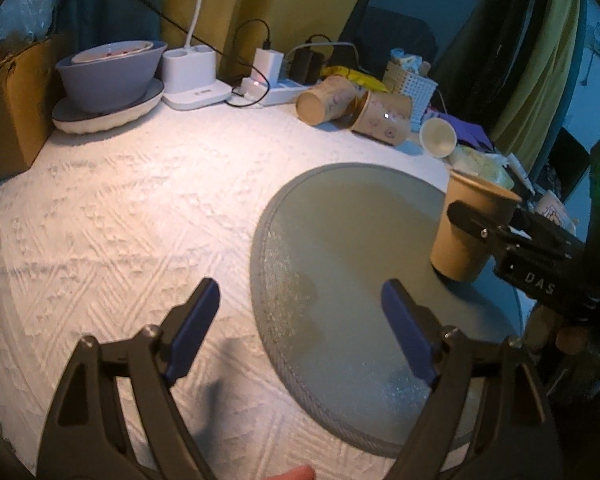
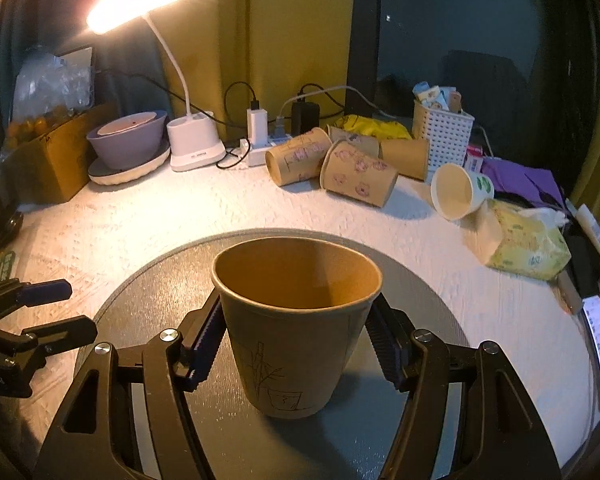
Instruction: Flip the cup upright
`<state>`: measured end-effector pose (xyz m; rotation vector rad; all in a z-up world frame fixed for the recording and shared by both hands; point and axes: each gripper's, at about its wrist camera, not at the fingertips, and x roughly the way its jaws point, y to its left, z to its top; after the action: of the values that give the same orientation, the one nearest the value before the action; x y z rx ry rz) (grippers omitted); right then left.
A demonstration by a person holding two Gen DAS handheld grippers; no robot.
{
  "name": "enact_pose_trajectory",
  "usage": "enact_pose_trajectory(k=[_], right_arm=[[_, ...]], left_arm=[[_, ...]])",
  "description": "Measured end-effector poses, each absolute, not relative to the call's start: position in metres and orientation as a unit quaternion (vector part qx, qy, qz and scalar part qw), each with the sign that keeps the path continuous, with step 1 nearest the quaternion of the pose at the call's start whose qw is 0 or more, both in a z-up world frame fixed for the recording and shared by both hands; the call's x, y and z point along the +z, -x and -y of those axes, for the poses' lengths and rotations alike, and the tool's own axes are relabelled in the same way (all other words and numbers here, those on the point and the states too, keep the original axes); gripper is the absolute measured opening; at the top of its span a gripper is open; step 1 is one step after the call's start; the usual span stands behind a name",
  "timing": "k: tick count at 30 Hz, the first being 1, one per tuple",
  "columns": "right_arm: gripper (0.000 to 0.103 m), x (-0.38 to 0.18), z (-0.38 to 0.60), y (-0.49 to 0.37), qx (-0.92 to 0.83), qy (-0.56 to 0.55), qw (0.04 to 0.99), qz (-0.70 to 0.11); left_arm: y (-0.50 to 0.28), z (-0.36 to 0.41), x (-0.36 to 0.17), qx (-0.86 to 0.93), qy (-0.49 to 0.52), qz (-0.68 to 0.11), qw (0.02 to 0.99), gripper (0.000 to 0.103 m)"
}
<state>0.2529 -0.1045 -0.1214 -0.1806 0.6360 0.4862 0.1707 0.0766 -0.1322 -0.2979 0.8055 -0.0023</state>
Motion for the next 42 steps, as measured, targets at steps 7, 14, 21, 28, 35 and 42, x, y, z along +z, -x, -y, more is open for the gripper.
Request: enact_pose_trajectory(k=[7, 14, 21, 28, 35, 42], right_arm=[[0.07, -0.124, 0.111, -0.246, 0.231, 0.085, 0.916, -0.317], [0.076, -0.123, 0.116, -0.238, 0.232, 0.083, 0.914, -0.321], [0.076, -0.118, 0.122, -0.221, 0.233, 0.077, 0.914, -0.322], [0.076, -0.111, 0.132, -0.196, 0.231, 0.074, 0.917, -0.316], [0.076, -0.101, 0.147, -0.172, 0.225, 0.069, 0.923, -0.303], [0.076, -0.09, 0.159, -0.145, 0.218, 0.067, 0.93, -0.287]], left_arm=[[-0.167, -0.067, -0.131, -0.003, 0.128, -0.391, 0.911, 0.084], [-0.154, -0.058, -0.121, 0.004, 0.11, -0.373, 0.921, 0.084], [-0.137, -0.05, -0.113, 0.005, 0.1, -0.354, 0.93, 0.084], [-0.118, -0.034, -0.103, -0.01, 0.09, -0.339, 0.937, 0.084], [-0.1, -0.022, -0.093, -0.017, 0.079, -0.322, 0.943, 0.084], [-0.079, -0.009, -0.079, -0.034, 0.069, -0.299, 0.951, 0.084]])
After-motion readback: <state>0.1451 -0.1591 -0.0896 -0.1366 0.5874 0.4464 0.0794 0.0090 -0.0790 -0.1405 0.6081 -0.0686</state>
